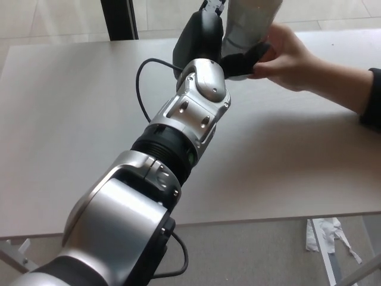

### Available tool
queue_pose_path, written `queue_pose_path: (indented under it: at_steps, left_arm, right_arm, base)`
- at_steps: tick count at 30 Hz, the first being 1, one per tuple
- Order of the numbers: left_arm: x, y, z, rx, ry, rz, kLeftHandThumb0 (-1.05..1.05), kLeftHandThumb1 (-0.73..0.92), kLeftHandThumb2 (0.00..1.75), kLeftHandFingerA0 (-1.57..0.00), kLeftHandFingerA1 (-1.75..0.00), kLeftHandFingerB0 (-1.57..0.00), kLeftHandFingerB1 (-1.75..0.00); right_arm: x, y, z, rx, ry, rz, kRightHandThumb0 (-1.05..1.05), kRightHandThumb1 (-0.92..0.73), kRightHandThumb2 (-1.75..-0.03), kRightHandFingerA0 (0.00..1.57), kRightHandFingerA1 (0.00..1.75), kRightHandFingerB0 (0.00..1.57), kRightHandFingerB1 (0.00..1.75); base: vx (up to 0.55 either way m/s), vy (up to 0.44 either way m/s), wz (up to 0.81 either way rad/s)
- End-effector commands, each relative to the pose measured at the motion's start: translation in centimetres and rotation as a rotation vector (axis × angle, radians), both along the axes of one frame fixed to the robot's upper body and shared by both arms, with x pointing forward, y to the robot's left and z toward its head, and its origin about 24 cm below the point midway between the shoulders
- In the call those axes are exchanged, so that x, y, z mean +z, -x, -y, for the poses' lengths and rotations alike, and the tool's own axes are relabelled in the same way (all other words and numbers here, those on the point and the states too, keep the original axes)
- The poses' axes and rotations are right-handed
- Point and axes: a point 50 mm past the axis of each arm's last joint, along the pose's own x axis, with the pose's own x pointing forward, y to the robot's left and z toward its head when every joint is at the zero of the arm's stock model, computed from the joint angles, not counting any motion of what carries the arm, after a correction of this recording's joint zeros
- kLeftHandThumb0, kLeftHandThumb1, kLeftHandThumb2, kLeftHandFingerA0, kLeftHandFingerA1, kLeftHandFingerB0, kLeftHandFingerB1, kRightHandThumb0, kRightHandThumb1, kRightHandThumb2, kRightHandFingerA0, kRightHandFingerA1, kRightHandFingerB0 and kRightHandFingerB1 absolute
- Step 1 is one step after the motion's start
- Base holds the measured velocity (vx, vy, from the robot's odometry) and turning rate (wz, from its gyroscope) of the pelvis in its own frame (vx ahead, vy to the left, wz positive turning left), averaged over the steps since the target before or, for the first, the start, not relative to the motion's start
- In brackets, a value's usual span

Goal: Pick up a bottle and hand it

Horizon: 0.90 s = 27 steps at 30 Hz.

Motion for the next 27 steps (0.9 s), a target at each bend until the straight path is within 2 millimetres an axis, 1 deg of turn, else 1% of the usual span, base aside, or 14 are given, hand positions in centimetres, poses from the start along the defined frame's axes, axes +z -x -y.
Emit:
queue_pose_path:
  at_steps: [1,5,13,14,15,17,18,19,20,21,23,25,26,27]
  left_arm:
    - [-1.6,1.9,4.1,-0.345,0.086,-0.285,-0.86,0.55,0.71,0.0,0.0,0.0,0.0]
    - [-1.5,1.5,3.3,-0.344,0.032,-0.285,-0.9,0.62,0.66,0.0,0.0,0.0,0.0]
    - [-1.2,1.4,1.6,-0.358,-0.032,-0.213,-0.92,0.65,0.61,0.0,0.0,0.0,0.0]
    - [-0.7,1.5,1.2,-0.375,0.004,-0.186,-0.86,0.64,0.59,0.0,0.0,0.0,0.0]
    - [-0.3,1.5,1.0,-0.386,0.026,-0.173,-0.82,0.59,0.7,0.0,0.0,0.0,0.0]
    - [0.6,1.8,0.5,-0.404,0.052,-0.129,-0.84,0.54,0.73,0.0,0.0,0.0,0.0]
    - [1.2,1.9,-0.1,-0.418,0.053,-0.107,-0.86,0.63,0.59,0.0,0.0,0.0,0.0]
    - [1.9,2.1,-0.7,-0.416,0.042,-0.081,-0.9,0.64,0.59,0.0,0.0,0.0,0.0]
    - [2.7,2.6,-1.6,-0.412,0.056,-0.027,-0.86,0.55,0.74,0.0,0.0,0.0,0.0]
    - [3.6,3.0,-2.4,-0.399,0.013,0.042,-0.9,0.64,0.6,0.0,0.0,0.0,0.0]
    - [5.0,4.2,-4.6,-0.421,0.093,0.128,-0.87,0.61,0.59,0.0,0.0,0.0,0.0]
    - [6.0,5.5,-6.7,-0.426,0.074,0.17,-0.93,0.54,0.92,0.0,-0.16,0.0,0.0]
    - [6.6,6.9,-9.2,-0.432,0.034,0.202,-0.94,0.54,0.92,0.0,-0.16,0.0,0.0]
    - [6.8,7.8,-10.6,-0.437,0.014,0.216,-0.82,0.59,0.59,0.0,0.0,0.0,-0.01]
  right_arm:
    - [0.1,-0.1,0.1,-0.008,-0.009,0.005,-0.37,-0.54,-0.56,0.62,0.61,0.52,0.38]
    - [-0.1,0.0,0.2,-0.014,-0.011,0.0,-0.37,-0.54,-0.56,0.71,0.64,0.51,0.38]
    - [-0.4,0.3,0.4,-0.017,-0.014,-0.006,-0.36,-0.55,-0.56,0.58,0.57,0.52,0.37]
    - [-0.4,0.3,0.3,-0.018,-0.015,-0.003,-0.43,-0.42,-0.8,0.55,0.66,0.46,0.53]
    - [-0.3,0.3,0.4,-0.021,-0.013,-0.002,-0.38,-0.53,-0.56,0.57,0.59,0.53,0.38]
    - [-0.3,0.5,0.6,-0.02,-0.009,-0.005,-0.39,-0.53,-0.56,0.6,0.6,0.52,0.37]
    - [-0.4,0.6,0.6,-0.029,-0.013,-0.004,-0.44,-0.41,-0.8,0.55,0.67,0.45,0.53]
    - [-0.5,0.6,0.7,-0.032,-0.018,-0.002,-0.4,-0.53,-0.56,0.58,0.6,0.53,0.38]
    - [-0.6,0.8,0.8,-0.039,-0.02,-0.001,-0.45,-0.41,-0.8,0.55,0.67,0.46,0.53]
    - [-0.6,0.9,0.9,-0.042,-0.016,-0.005,-0.39,-0.54,-0.57,0.6,0.6,0.53,0.38]
    - [-0.6,0.9,1.0,-0.061,-0.044,0.012,-0.38,-0.53,-0.57,0.67,0.64,0.52,0.38]
    - [-0.6,1.1,1.0,-0.052,-0.028,0.003,-0.38,-0.54,-0.56,0.64,0.62,0.53,0.38]
    - [-0.6,1.2,1.0,-0.05,-0.028,0.003,-0.37,-0.55,-0.56,0.61,0.6,0.53,0.38]
    - [-0.6,1.2,1.1,-0.055,-0.03,0.003,-0.38,-0.54,-0.57,0.64,0.6,0.53,0.38]
  base:
    - [0.0,0.0,0.0]
    - [0.0,0.0,0.0]
    - [0.0,0.0,0.0]
    - [0.0,0.0,0.0]
    - [0.0,0.0,0.0]
    - [0.0,0.0,0.0]
    - [0.0,0.0,0.0]
    - [0.0,0.0,0.0]
    - [0.0,0.0,0.0]
    - [0.0,0.0,0.0]
    - [0.0,0.0,0.0]
    - [0.0,0.0,0.0]
    - [0.0,0.0,0.0]
    - [0.0,0.0,0.0]
